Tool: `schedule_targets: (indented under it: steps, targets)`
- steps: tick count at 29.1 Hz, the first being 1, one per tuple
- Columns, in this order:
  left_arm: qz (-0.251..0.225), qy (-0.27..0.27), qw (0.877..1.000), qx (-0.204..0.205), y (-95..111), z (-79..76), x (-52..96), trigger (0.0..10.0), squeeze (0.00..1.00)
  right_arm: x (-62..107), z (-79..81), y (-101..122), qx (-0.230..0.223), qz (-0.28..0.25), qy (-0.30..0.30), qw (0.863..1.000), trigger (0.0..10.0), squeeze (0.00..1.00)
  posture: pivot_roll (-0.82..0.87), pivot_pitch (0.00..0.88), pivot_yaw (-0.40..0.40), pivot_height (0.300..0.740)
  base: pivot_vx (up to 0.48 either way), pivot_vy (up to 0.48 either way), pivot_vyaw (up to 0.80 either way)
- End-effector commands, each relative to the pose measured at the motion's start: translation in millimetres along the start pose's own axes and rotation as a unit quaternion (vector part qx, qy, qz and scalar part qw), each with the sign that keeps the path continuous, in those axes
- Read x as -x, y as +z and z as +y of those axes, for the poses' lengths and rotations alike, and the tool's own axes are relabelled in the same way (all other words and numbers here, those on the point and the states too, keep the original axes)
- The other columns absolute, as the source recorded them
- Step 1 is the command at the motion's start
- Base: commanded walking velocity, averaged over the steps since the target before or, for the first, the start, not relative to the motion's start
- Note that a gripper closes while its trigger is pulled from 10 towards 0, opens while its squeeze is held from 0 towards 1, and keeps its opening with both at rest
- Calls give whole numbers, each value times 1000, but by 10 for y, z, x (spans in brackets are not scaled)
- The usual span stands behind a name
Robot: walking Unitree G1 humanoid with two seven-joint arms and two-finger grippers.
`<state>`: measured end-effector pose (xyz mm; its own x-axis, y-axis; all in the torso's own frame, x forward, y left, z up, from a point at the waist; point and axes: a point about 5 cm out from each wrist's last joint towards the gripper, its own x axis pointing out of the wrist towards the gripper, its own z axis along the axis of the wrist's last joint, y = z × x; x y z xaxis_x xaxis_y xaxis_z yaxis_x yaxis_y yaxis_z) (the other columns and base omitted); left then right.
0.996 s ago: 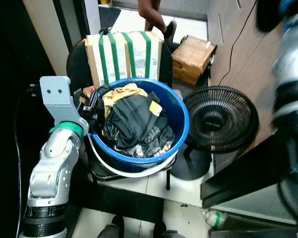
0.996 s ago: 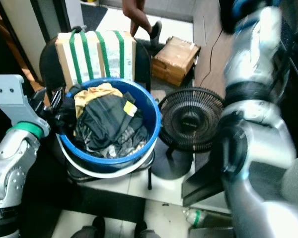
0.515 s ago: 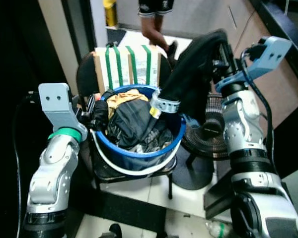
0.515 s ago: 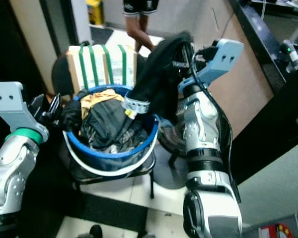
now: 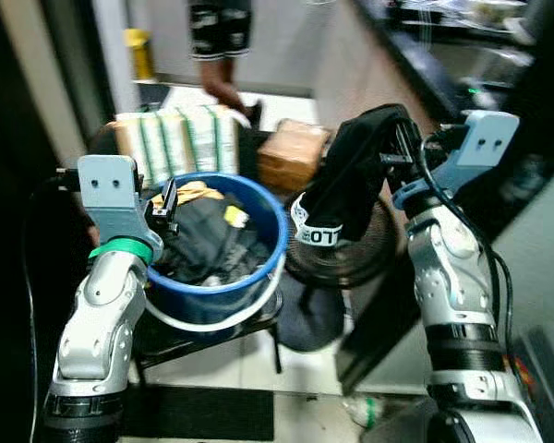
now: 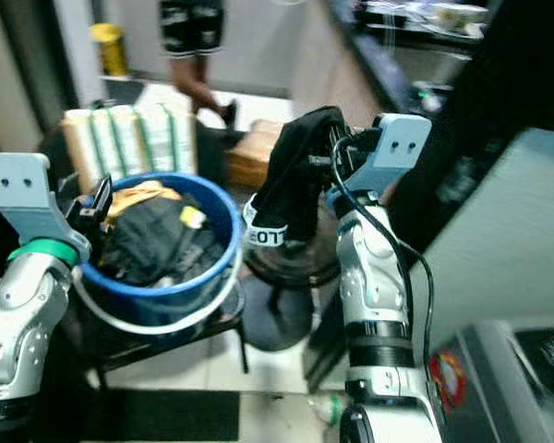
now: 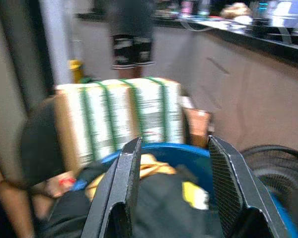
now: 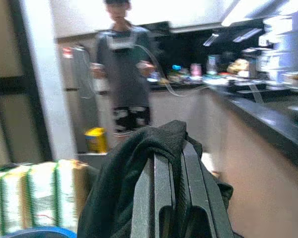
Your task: Clothes washing
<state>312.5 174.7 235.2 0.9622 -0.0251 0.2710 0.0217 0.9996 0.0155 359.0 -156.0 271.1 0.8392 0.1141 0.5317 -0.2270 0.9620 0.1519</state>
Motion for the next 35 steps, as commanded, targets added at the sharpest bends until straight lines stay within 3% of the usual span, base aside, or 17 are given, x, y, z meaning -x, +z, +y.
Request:
schedule_targets:
  steps: [1,18,22,23,26,31,34,35]
  targets:
    - [-5,-9,1000,-7,7,-43,24,10000,0,55,-29,-48,10,16,-6,1000,10000,0,59,39,-42,740,0,0,-800]
    - [3,-21,1000,-11,-43,-98,48,10000,0,134,-15,-72,44,42,-19,998,10000,0,48,56,-42,740,0,0,-800]
    - [2,-18,1000,-6,-34,-103,58,10000,0,95,-98,-3,49,35,-40,997,10000,0,50,57,-44,740,0,0,-800]
    - [-1,5,1000,11,-10,-66,38,10000,0,49,-108,63,42,30,-43,998,10000,0,51,60,-45,740,0,0,-800]
    - [-1,5,1000,11,-10,-66,38,10000,0,49,-108,63,42,30,-43,998,10000,0,51,60,-45,740,0,0,-800]
    - [-26,42,996,75,49,-14,18,10000,59,-11,-72,141,28,23,-46,998,10000,0,54,59,-46,740,0,0,-800]
    - [-24,44,997,60,44,-15,22,10000,0,-14,-67,134,25,25,-48,998,10000,0,54,59,-46,740,0,0,-800]
    - [0,46,998,39,-3,-14,34,10000,0,-10,-59,113,12,30,-55,998,10000,0,54,59,-46,740,0,0,-800]
